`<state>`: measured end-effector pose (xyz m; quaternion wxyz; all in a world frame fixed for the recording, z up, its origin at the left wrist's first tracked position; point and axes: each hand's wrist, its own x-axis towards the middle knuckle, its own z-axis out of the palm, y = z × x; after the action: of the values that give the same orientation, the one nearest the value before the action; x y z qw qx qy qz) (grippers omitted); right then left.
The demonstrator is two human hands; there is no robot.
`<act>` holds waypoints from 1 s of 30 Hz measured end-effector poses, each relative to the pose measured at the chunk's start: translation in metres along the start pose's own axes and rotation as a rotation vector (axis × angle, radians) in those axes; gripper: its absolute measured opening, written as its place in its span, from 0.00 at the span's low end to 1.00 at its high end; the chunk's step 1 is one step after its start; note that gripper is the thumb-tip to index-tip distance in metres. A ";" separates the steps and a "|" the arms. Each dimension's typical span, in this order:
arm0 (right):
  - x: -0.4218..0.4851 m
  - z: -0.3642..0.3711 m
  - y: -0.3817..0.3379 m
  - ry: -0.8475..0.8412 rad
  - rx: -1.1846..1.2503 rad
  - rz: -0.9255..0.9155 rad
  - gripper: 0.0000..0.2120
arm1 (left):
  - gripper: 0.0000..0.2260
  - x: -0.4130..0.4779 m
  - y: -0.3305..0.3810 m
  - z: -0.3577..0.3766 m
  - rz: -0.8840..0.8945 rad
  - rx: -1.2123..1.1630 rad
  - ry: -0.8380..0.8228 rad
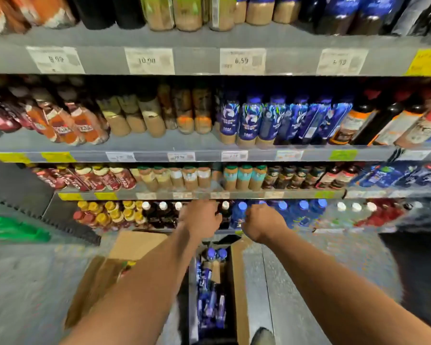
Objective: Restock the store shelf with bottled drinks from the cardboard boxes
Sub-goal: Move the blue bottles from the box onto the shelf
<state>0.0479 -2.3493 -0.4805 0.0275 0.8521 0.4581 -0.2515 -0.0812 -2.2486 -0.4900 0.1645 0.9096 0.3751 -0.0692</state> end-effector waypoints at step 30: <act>0.193 0.459 0.050 -0.151 0.441 0.254 0.15 | 0.15 0.078 -0.133 0.469 -0.312 -0.328 -0.238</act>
<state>-0.0096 -2.3578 -0.9774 -0.0936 0.8671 0.2781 -0.4025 -0.1213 -2.2736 -0.9814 0.3401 0.7873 0.4953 -0.1386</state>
